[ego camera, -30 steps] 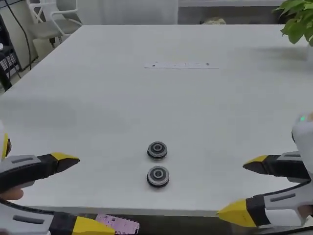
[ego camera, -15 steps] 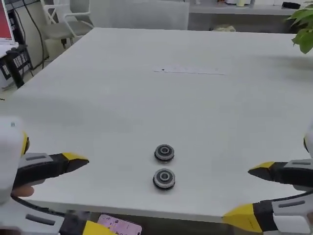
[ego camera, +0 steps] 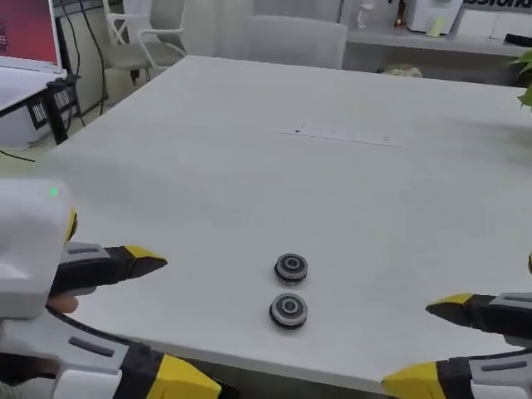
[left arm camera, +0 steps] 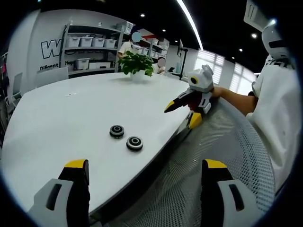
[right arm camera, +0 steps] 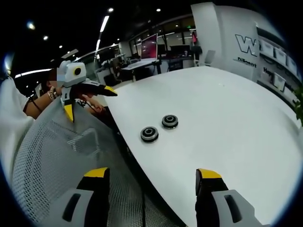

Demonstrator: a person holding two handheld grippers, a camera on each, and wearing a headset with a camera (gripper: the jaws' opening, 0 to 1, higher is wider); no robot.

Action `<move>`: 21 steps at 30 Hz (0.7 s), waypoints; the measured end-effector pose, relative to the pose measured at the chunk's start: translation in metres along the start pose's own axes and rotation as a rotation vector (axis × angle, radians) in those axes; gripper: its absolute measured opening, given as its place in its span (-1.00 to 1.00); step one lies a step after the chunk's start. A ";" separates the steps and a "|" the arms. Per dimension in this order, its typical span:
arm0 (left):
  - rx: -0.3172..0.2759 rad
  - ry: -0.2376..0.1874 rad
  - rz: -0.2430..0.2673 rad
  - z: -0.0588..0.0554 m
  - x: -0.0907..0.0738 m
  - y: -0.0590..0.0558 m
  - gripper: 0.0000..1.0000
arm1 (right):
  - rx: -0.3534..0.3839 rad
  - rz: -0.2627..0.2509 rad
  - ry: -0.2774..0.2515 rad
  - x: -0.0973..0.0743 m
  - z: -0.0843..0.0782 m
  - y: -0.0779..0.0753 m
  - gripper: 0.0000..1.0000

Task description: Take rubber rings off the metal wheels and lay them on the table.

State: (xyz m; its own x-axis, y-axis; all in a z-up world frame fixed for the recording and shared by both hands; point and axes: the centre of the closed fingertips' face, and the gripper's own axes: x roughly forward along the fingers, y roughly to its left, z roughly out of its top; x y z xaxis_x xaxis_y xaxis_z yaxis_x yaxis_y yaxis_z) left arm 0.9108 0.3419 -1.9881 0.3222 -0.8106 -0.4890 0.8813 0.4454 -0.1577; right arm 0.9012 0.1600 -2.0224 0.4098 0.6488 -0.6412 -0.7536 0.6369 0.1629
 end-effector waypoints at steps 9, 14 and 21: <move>0.005 0.013 -0.009 -0.002 0.001 -0.003 0.93 | 0.006 -0.002 -0.015 -0.001 0.001 -0.002 0.45; 0.011 0.023 -0.016 -0.003 0.002 -0.004 0.90 | 0.024 0.001 -0.044 -0.003 0.005 -0.004 0.44; 0.015 0.023 -0.018 -0.002 0.003 -0.003 0.88 | 0.034 0.004 -0.056 -0.003 0.006 -0.005 0.44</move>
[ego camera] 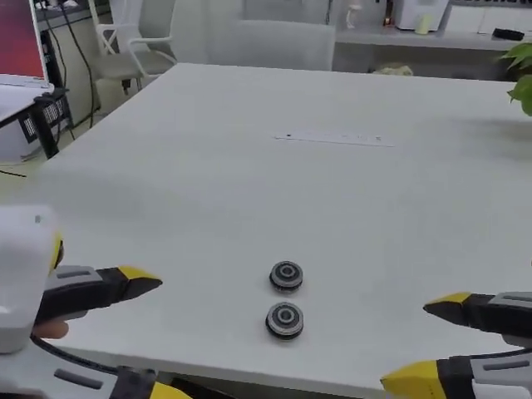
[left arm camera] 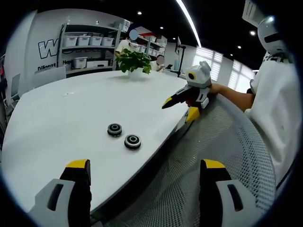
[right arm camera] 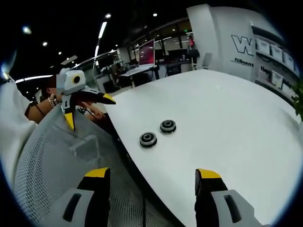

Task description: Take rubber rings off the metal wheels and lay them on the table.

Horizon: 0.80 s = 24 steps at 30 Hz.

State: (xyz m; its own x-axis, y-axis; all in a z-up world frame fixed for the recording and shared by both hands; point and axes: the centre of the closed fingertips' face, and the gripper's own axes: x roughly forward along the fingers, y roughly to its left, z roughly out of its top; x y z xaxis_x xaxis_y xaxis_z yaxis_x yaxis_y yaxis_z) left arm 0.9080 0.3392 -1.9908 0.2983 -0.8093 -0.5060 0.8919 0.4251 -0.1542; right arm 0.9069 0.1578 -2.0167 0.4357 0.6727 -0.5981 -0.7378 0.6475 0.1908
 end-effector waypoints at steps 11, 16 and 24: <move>-0.034 -0.035 0.003 0.006 -0.001 0.007 0.88 | 0.026 -0.023 -0.062 -0.004 0.012 -0.008 0.43; -0.006 -0.043 0.011 0.012 -0.001 0.008 0.88 | 0.019 -0.008 -0.069 -0.003 0.015 -0.007 0.43; -0.001 -0.062 0.027 0.021 -0.002 0.013 0.87 | 0.006 -0.001 -0.060 0.001 0.015 -0.012 0.45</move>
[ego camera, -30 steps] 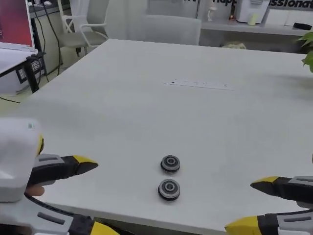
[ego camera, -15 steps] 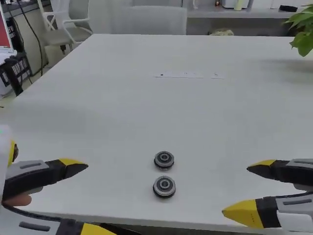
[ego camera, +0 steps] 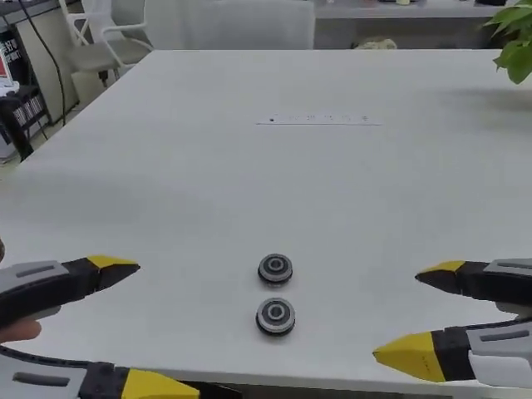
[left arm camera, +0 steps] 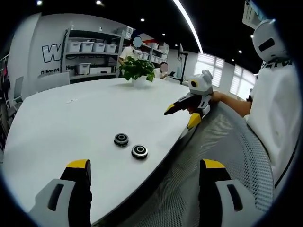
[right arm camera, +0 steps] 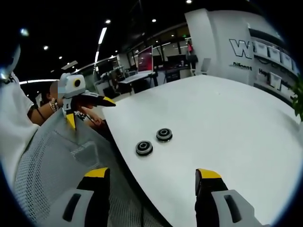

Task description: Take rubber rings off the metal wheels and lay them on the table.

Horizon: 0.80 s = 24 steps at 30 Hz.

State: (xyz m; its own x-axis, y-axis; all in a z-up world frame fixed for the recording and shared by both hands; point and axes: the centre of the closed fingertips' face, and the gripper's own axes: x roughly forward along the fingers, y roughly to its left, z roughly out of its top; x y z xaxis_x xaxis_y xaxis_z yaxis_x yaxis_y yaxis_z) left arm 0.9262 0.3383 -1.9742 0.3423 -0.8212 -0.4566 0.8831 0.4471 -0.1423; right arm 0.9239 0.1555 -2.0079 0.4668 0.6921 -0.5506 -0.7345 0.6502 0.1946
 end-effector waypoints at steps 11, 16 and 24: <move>0.057 0.005 -0.005 0.018 0.009 0.006 0.86 | 0.006 0.002 -0.042 0.002 0.014 -0.011 0.46; 0.077 0.024 -0.010 0.022 0.012 0.015 0.85 | 0.013 0.025 -0.037 0.010 0.011 -0.005 0.45; 0.103 0.032 -0.039 0.027 0.019 0.015 0.85 | 0.007 0.033 -0.033 0.015 0.012 -0.004 0.44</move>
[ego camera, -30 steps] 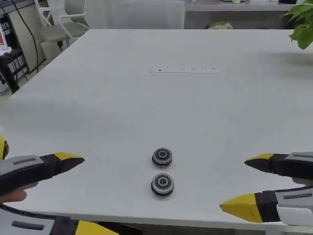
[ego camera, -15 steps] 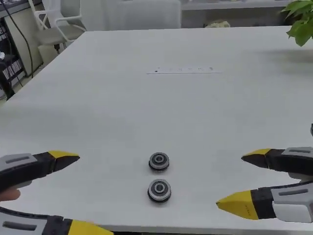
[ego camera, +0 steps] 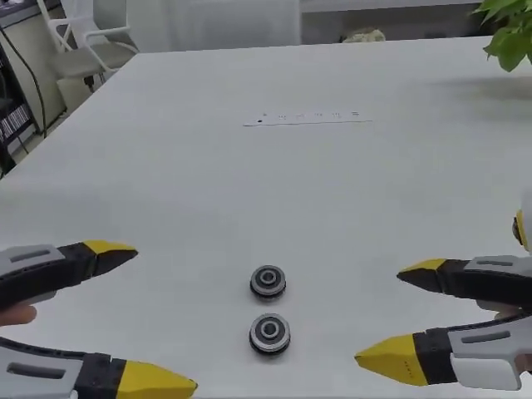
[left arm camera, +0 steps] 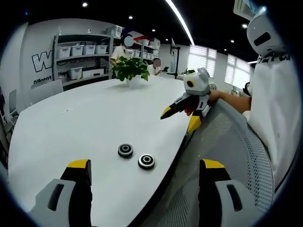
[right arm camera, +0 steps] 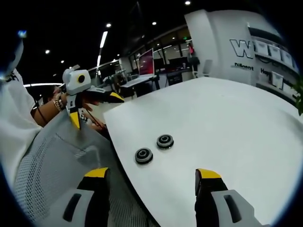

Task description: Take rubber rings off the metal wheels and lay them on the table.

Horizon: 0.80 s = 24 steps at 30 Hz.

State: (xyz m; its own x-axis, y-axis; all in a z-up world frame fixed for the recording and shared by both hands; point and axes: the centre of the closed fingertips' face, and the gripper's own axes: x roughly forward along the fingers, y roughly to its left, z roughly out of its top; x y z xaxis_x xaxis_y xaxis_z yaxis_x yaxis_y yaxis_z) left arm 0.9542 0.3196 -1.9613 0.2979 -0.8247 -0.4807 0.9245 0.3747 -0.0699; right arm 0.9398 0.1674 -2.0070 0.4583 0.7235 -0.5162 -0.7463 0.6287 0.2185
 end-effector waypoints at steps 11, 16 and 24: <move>0.040 -0.020 -0.044 0.015 0.006 -0.004 0.87 | -0.032 0.005 0.008 0.008 0.007 -0.002 0.43; 0.067 -0.002 -0.052 0.015 0.009 -0.004 0.86 | -0.049 0.014 0.006 0.015 0.013 -0.003 0.42; 0.085 -0.033 -0.092 0.034 0.021 -0.011 0.83 | -0.108 0.069 0.039 0.027 0.020 0.005 0.41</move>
State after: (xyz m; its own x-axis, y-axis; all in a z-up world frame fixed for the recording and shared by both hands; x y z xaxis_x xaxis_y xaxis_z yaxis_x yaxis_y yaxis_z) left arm 0.9588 0.2838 -1.9411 0.2172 -0.8681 -0.4463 0.9648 0.2604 -0.0371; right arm 0.9579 0.1960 -2.0033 0.3866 0.7509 -0.5355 -0.8242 0.5418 0.1648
